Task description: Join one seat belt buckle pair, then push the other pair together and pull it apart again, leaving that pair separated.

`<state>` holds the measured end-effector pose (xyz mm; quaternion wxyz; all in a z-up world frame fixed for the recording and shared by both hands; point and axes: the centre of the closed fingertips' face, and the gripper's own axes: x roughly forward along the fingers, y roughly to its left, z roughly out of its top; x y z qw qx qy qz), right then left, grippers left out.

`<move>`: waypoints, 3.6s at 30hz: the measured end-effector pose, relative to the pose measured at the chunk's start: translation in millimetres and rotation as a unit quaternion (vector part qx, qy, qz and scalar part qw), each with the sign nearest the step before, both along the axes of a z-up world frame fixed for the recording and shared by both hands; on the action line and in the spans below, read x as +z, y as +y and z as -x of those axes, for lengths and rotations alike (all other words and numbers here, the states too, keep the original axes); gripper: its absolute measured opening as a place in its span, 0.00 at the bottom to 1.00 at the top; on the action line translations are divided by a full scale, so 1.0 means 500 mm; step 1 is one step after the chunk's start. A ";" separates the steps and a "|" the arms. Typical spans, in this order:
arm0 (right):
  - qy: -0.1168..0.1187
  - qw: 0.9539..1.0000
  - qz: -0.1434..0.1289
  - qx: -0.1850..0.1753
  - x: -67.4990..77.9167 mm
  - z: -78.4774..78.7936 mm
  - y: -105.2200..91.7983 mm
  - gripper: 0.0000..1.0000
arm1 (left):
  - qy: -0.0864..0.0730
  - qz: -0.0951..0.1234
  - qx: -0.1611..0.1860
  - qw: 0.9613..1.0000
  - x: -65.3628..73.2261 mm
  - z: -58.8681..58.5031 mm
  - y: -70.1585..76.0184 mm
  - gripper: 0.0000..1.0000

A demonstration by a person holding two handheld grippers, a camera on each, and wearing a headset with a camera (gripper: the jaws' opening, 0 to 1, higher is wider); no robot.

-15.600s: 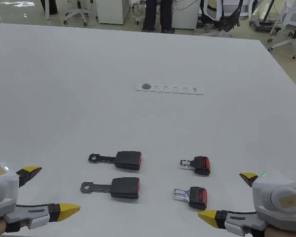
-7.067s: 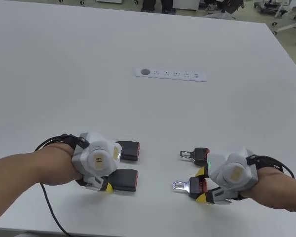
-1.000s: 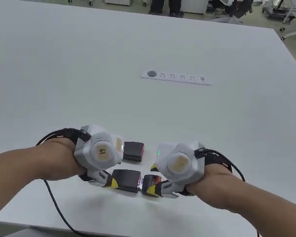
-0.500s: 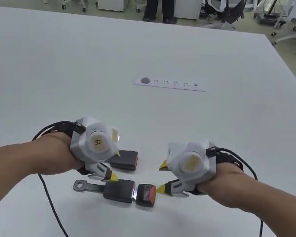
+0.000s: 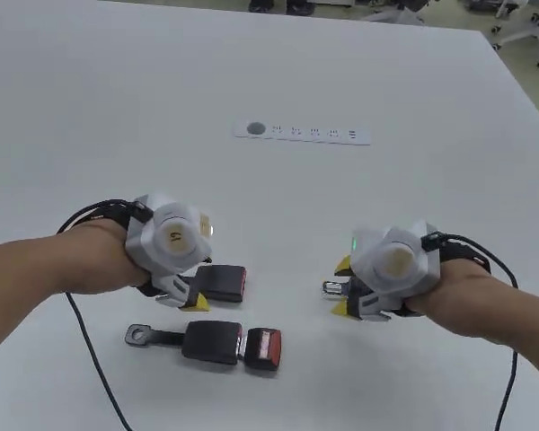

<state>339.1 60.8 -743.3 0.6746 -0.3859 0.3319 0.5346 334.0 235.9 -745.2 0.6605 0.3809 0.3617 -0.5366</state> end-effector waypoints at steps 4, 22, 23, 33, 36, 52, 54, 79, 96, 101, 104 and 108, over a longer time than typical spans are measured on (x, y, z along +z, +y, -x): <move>-0.001 1.000 0.005 -0.009 -0.004 -0.020 -0.030 0.31 | 0.002 0.005 -0.007 1.000 -0.008 -0.011 -0.008 0.46; 0.028 0.999 0.021 -0.007 -0.045 -0.020 -0.078 0.31 | 0.034 -0.003 -0.031 0.999 -0.051 -0.020 -0.001 0.40; 0.027 0.999 0.021 -0.005 -0.047 -0.020 -0.078 0.31 | 0.035 -0.001 -0.030 0.999 -0.052 -0.020 -0.003 0.40; 0.025 0.999 0.035 0.010 -0.072 -0.022 -0.083 0.31 | 0.031 0.002 -0.036 0.999 -0.057 -0.019 -0.003 0.35; 0.025 0.999 0.033 0.010 -0.070 -0.020 -0.082 0.31 | 0.031 0.001 -0.033 0.999 -0.057 -0.017 -0.002 0.34; 0.025 0.999 0.029 0.019 -0.066 -0.009 -0.055 0.31 | 0.034 -0.021 -0.028 0.999 -0.062 -0.018 -0.002 0.33; 0.026 0.999 0.026 0.022 -0.068 -0.006 -0.039 0.31 | 0.035 -0.022 -0.027 0.999 -0.062 -0.018 -0.002 0.33; 0.024 0.999 0.002 0.041 -0.063 0.001 0.145 0.31 | 0.033 -0.020 -0.016 0.999 -0.061 -0.015 -0.002 0.33; 0.020 0.997 0.007 0.070 -0.061 -0.002 0.190 0.31 | 0.038 -0.023 -0.019 0.999 -0.061 -0.012 -0.004 0.33; 0.030 0.998 -0.004 0.063 -0.056 -0.001 0.191 0.30 | 0.037 -0.016 -0.020 0.999 -0.060 -0.013 -0.004 0.33; 0.029 0.997 -0.007 0.066 -0.053 0.000 0.194 0.29 | 0.036 -0.012 -0.028 0.999 -0.059 -0.011 -0.006 0.32; 0.027 0.997 -0.008 0.066 -0.052 -0.001 0.197 0.28 | 0.038 -0.011 -0.030 0.999 -0.060 -0.013 -0.007 0.32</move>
